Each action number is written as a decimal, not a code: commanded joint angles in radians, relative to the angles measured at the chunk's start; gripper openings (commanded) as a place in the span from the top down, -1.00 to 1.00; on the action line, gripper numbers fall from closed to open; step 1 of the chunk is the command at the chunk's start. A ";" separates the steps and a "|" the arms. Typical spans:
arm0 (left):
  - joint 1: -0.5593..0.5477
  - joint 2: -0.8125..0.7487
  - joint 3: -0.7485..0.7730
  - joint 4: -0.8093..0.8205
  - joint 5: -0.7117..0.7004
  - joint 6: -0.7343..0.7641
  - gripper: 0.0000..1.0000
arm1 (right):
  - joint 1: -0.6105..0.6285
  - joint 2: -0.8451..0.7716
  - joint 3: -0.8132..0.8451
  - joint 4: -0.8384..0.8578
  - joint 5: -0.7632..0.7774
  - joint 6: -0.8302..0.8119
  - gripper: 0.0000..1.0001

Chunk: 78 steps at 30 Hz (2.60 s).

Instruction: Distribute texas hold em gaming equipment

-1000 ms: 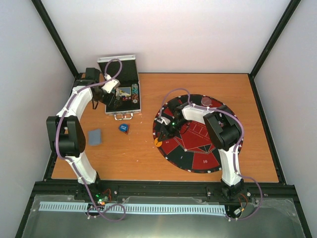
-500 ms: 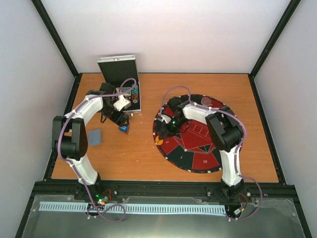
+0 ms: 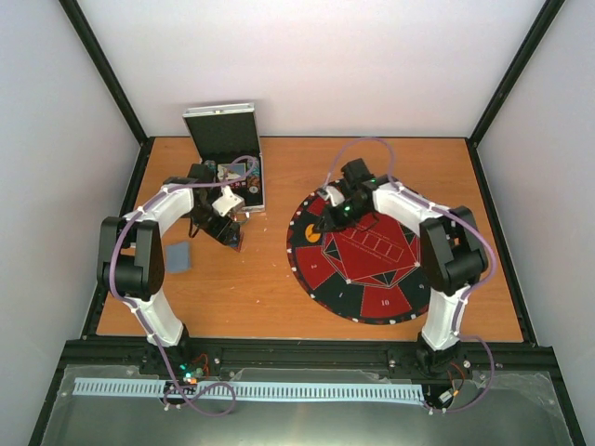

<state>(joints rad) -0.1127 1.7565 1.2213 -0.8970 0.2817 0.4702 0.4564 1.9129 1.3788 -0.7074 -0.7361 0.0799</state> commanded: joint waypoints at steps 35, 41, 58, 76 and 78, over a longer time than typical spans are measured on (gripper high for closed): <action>0.003 0.110 -0.057 0.154 0.007 0.045 0.04 | -0.453 -0.354 -0.323 0.221 0.096 0.201 0.94; 0.004 0.102 -0.045 0.135 -0.021 0.050 0.23 | -0.455 -0.331 -0.304 0.223 0.073 0.197 0.94; 0.024 0.058 0.027 0.089 -0.010 0.049 0.37 | -0.456 -0.331 -0.283 0.219 0.069 0.193 0.94; 0.028 0.050 0.002 0.126 0.066 0.106 -0.27 | -0.455 -0.327 -0.275 0.218 0.052 0.191 0.94; 0.030 0.055 -0.014 0.147 0.069 0.141 -0.37 | -0.456 -0.324 -0.274 0.220 0.050 0.191 0.94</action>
<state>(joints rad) -0.0895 1.8305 1.2285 -0.8017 0.3244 0.5484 0.0067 1.5814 1.0916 -0.4995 -0.6701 0.2802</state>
